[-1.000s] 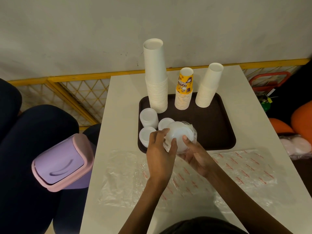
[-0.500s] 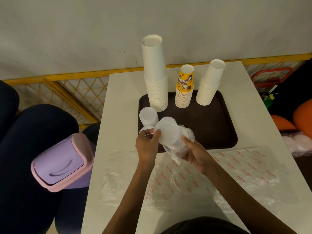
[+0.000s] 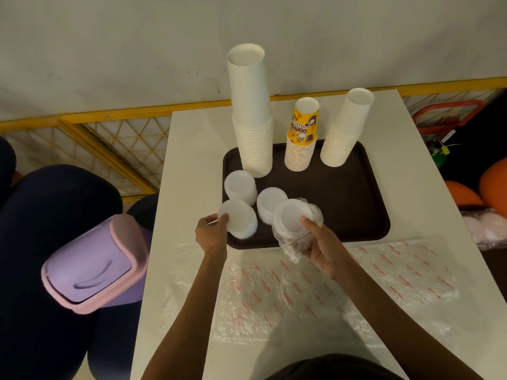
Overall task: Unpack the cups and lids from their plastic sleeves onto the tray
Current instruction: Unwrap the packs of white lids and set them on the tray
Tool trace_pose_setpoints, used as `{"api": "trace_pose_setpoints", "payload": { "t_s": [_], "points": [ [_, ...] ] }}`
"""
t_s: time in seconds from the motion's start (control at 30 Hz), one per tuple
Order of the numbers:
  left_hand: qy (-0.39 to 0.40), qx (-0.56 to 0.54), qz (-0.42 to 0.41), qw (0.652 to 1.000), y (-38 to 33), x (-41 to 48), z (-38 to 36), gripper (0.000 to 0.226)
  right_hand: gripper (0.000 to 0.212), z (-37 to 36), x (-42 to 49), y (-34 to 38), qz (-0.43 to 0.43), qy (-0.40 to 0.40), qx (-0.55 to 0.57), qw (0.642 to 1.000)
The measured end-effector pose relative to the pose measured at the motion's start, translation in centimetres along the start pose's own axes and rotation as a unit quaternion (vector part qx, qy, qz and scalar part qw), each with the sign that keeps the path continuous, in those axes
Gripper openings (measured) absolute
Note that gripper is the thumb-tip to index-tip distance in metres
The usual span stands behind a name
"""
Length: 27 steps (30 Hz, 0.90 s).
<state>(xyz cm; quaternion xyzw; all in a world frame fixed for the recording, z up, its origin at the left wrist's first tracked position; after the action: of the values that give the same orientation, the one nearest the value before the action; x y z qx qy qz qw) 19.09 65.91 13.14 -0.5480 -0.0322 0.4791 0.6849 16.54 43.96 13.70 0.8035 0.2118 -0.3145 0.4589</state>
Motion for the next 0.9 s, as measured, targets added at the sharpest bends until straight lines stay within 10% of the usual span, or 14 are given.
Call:
{"api": "trace_pose_setpoints", "payload": {
  "t_s": [0.9],
  "points": [
    [-0.016,0.127,-0.119,0.984,0.5,-0.2,-1.4,0.036,0.034,0.2,0.2,0.1,-0.011,-0.009,0.036,0.999]
  ]
}}
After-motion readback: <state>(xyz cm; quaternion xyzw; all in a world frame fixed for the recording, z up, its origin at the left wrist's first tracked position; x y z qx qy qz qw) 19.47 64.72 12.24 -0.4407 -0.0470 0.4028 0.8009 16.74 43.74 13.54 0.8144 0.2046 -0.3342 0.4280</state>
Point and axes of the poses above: each hand's wrist, its own x-axis towards the middle knuckle, its own z-axis out of the back of the hand, y = z × x, the point moved 3 cm from there along x, towards the middle knuckle, and after that the axes turned 5 degrees about -y, right-handed, at the moved point
